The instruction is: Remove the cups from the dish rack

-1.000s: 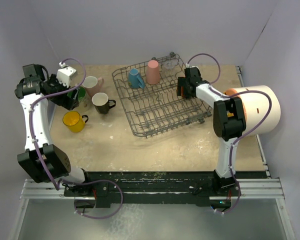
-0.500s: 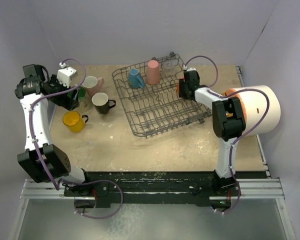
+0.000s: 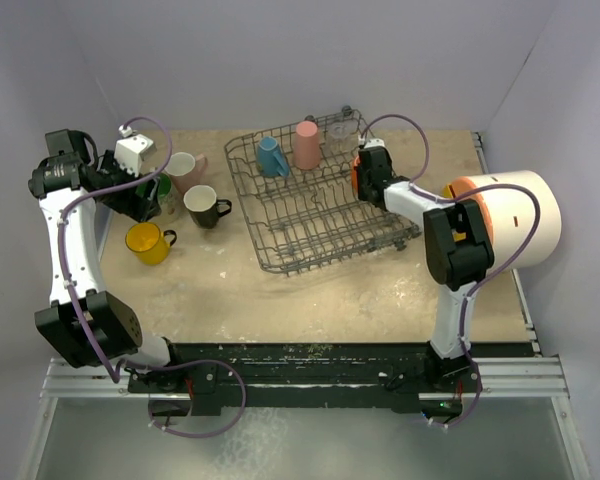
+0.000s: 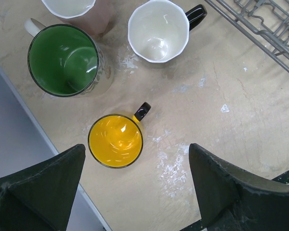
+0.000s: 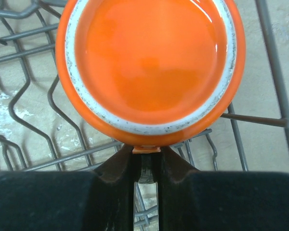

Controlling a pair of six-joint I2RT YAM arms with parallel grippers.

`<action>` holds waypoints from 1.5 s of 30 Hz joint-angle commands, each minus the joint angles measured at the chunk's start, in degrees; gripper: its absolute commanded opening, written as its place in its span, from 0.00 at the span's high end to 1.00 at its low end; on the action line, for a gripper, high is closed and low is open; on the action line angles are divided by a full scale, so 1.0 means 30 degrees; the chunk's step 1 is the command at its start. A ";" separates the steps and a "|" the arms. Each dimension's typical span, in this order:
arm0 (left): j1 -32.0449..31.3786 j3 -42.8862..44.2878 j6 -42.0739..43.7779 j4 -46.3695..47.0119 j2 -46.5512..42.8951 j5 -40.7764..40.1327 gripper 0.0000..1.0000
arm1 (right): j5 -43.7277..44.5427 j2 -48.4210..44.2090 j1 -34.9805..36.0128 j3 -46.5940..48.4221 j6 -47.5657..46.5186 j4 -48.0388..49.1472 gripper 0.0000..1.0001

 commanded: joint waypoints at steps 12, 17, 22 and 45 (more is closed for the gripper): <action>-0.0085 -0.0498 0.2696 -0.1079 -0.1450 0.3890 0.08 | -0.0780 -0.5875 0.1451 0.0984 0.0721 -0.0612 1.00; -0.1113 -0.1086 0.4014 -0.1465 -0.2006 0.5378 0.03 | -0.4182 -0.7878 0.2216 0.0974 0.2935 -0.2167 1.00; -0.2233 -0.1855 0.4847 -0.1433 -0.2551 0.7004 0.00 | -0.8919 -1.0192 0.3009 -0.0739 0.6043 -0.1580 1.00; -0.4700 -0.2778 0.1598 0.0869 -0.4733 1.0809 0.06 | -1.7288 -0.8828 0.7674 -1.0638 2.8465 2.5355 1.00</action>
